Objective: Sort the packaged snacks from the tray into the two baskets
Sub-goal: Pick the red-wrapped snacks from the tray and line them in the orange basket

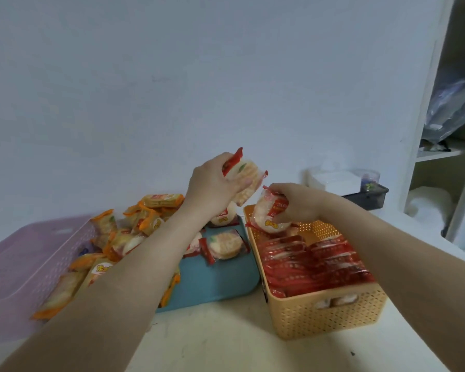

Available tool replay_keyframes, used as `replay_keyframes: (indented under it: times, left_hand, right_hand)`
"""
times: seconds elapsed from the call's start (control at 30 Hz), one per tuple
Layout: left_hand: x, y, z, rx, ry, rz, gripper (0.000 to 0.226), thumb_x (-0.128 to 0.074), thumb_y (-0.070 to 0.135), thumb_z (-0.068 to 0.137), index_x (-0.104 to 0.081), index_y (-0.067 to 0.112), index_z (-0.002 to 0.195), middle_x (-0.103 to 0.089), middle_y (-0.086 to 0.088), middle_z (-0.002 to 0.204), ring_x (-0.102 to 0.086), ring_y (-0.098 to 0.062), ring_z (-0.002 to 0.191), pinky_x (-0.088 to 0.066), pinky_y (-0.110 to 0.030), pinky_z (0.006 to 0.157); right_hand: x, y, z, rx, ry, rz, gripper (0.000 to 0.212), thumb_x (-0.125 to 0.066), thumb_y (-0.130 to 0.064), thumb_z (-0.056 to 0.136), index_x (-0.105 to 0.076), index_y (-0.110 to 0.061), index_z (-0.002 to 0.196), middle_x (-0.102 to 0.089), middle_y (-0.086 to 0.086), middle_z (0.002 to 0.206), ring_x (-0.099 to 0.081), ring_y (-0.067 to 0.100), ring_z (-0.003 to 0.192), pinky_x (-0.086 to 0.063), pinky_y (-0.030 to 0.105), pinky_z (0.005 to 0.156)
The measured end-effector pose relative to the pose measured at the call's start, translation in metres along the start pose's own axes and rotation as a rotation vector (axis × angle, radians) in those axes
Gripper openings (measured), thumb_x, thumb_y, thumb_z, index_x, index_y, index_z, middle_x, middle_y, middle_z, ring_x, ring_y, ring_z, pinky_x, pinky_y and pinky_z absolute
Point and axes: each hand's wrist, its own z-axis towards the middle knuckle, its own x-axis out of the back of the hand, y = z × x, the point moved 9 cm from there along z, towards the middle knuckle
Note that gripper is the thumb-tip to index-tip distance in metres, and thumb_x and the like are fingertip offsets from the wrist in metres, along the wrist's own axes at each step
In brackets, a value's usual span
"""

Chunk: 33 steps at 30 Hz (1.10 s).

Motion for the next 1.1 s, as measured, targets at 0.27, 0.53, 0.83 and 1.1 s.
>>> replay_keyframes:
  times: [0.27,0.53,0.83,1.1]
  left_hand:
    - [-0.048,-0.004,0.007,-0.021,-0.175,-0.031,0.024,-0.061,0.034,0.092,-0.058,0.028,0.115,-0.058,0.017,0.094,-0.052,-0.002,0.085,-0.039,-0.017,0.07]
    - [-0.083,-0.018,0.006,-0.009,-0.355,0.08,0.029,-0.066,0.03,0.088,-0.051,0.029,0.113,-0.065,0.001,0.097,-0.063,-0.016,0.083,-0.053,-0.035,0.073]
    - [-0.127,-0.028,-0.013,-0.114,-0.744,0.399,0.034,-0.044,0.039,0.099,-0.052,0.034,0.131,-0.065,0.004,0.119,-0.059,-0.019,0.105,-0.048,-0.036,0.087]
    - [-0.093,-0.031,-0.014,0.047,-0.417,0.261,0.037,-0.039,0.037,0.098,-0.057,0.03,0.13,-0.051,-0.004,0.131,-0.038,-0.022,0.128,-0.032,-0.036,0.1]
  right_hand:
    - [-0.016,0.004,0.002,0.008,-0.222,-0.303,0.076,-0.072,-0.007,0.077,-0.038,-0.024,0.143,-0.055,-0.001,0.119,-0.059,0.019,0.102,-0.055,0.032,0.076]
    - [-0.03,-0.009,-0.006,0.026,-0.438,-0.092,0.068,-0.066,-0.005,0.082,-0.042,-0.028,0.142,-0.051,-0.004,0.122,-0.068,0.027,0.096,-0.049,0.028,0.087]
    - [-0.009,0.029,-0.006,-0.055,-0.176,0.474,0.047,-0.082,-0.018,0.074,-0.06,-0.014,0.114,-0.065,0.009,0.108,-0.068,0.022,0.089,-0.058,0.034,0.078]
    - [-0.034,0.042,0.0,-0.219,-0.168,0.351,0.056,-0.052,-0.056,0.09,-0.051,-0.015,0.128,-0.064,0.006,0.116,-0.065,0.024,0.102,-0.055,0.044,0.09]
